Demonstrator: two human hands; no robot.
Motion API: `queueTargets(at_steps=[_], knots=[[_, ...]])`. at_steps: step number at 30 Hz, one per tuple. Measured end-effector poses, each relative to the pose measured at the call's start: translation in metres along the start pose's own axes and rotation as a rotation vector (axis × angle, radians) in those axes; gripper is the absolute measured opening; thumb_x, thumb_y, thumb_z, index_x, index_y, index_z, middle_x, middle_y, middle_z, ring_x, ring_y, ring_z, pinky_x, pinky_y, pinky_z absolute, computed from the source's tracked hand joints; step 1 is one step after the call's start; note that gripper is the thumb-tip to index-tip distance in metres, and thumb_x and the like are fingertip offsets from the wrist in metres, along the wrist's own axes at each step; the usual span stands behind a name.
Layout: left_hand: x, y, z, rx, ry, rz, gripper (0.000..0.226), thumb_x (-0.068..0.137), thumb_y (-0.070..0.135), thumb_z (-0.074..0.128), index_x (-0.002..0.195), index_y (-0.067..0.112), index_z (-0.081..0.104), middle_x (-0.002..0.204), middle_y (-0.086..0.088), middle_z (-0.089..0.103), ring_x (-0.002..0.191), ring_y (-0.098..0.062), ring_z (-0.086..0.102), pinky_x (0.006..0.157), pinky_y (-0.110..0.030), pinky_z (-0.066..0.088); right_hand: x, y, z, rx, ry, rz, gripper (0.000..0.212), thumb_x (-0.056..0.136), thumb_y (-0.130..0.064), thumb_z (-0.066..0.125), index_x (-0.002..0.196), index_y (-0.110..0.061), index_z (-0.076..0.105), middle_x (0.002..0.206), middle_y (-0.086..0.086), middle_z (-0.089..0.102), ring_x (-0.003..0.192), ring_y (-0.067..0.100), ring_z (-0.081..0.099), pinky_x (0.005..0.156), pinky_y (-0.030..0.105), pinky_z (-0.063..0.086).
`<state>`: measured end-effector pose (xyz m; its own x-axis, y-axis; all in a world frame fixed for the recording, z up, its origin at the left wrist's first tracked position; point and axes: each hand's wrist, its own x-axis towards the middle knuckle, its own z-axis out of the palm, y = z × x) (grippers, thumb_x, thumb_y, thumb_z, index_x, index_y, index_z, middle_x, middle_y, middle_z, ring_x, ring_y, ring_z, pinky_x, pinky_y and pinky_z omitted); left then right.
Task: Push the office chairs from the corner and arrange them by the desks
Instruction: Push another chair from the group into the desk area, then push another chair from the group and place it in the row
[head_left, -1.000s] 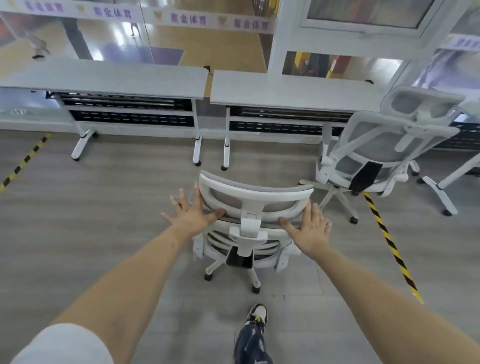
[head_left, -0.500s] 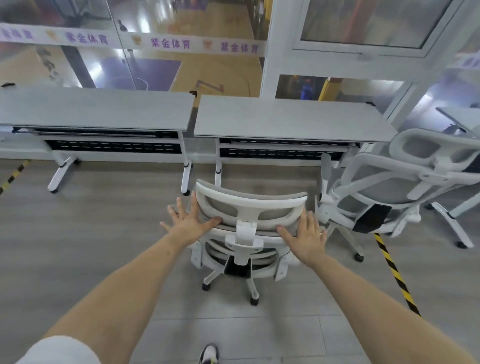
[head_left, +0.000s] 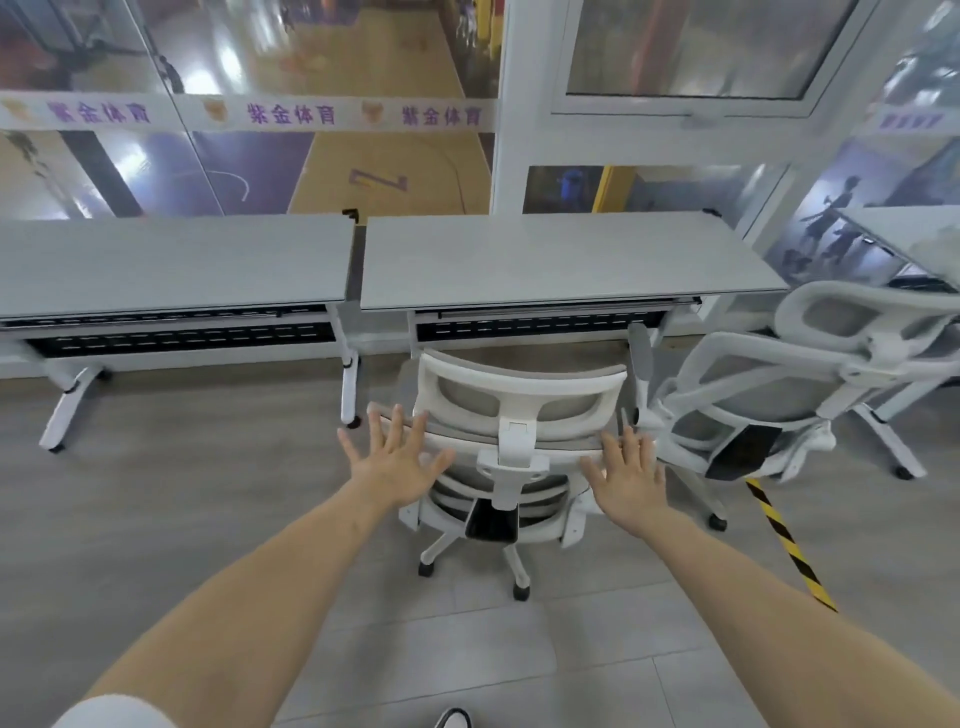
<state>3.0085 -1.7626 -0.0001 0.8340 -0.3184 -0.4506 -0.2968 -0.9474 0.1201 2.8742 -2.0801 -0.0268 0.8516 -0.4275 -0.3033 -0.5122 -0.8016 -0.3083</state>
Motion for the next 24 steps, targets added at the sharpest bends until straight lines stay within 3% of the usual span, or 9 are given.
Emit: queueTargets(at_steps=[4,7,10,15,19,21,24], knots=[[0.004,0.005,-0.006,0.068,-0.025,0.059,0.095,0.087,0.090,0.013,0.160,0.040,-0.022,0.166,-0.002,-0.034,0.153,-0.036,-0.029,0.115,-0.075,-0.013,-0.003,-0.009,-0.003,-0.042,-0.024,-0.026,0.071,0.106,-0.060,0.029,0.166,-0.032,0.003,0.173,0.007,-0.014,0.158,0.032,-0.015,0.126,0.057,0.004],[-0.001,0.014,-0.011,0.070,-0.028,0.113,0.091,0.093,0.082,0.025,0.163,0.038,-0.013,0.169,-0.001,-0.027,0.158,-0.035,-0.016,0.120,-0.070,-0.005,-0.019,-0.012,-0.006,-0.061,-0.054,-0.015,0.070,0.105,-0.060,0.025,0.166,-0.032,0.007,0.174,0.006,-0.007,0.158,0.031,-0.014,0.126,0.058,0.006],[-0.016,0.029,-0.011,0.113,-0.005,0.166,0.085,0.097,0.073,0.033,0.165,0.031,0.006,0.174,-0.005,0.001,0.159,-0.035,0.002,0.122,-0.067,0.011,-0.055,-0.006,-0.013,-0.069,-0.039,0.020,0.068,0.105,-0.060,0.028,0.165,-0.032,0.014,0.174,0.005,0.000,0.159,0.030,-0.011,0.126,0.058,0.008],[-0.064,0.096,0.012,0.167,0.082,0.356,0.071,0.103,0.049,0.041,0.163,0.023,0.016,0.164,-0.010,0.032,0.147,-0.035,0.033,0.112,-0.059,0.035,-0.150,0.043,-0.031,-0.037,0.047,0.119,0.064,0.105,-0.057,0.035,0.161,-0.028,0.028,0.171,0.003,0.017,0.159,0.028,0.006,0.122,0.055,0.022],[-0.143,0.205,0.052,0.313,0.098,0.600,0.062,0.104,0.051,0.037,0.160,0.025,0.026,0.153,-0.011,0.045,0.137,-0.034,0.044,0.105,-0.051,0.041,-0.274,0.117,-0.038,-0.013,0.125,0.278,0.057,0.106,-0.056,0.034,0.156,-0.028,0.034,0.165,0.005,0.029,0.156,0.028,0.018,0.117,0.051,0.032],[-0.206,0.271,0.085,0.387,0.096,0.733,0.066,0.105,0.053,0.035,0.163,0.022,0.021,0.157,-0.012,0.041,0.142,-0.035,0.039,0.110,-0.054,0.038,-0.365,0.165,-0.036,-0.002,0.163,0.400,0.056,0.108,-0.054,0.034,0.157,-0.027,0.034,0.166,0.005,0.029,0.156,0.029,0.018,0.119,0.049,0.031],[-0.335,0.367,0.152,0.459,0.071,0.988,0.064,0.105,0.053,0.036,0.160,0.022,0.027,0.157,-0.009,0.041,0.146,-0.031,0.036,0.116,-0.055,0.031,-0.539,0.243,-0.012,0.015,0.239,0.644,0.052,0.108,-0.050,0.038,0.153,-0.024,0.040,0.156,0.006,0.041,0.143,0.031,0.039,0.109,0.043,0.039]])
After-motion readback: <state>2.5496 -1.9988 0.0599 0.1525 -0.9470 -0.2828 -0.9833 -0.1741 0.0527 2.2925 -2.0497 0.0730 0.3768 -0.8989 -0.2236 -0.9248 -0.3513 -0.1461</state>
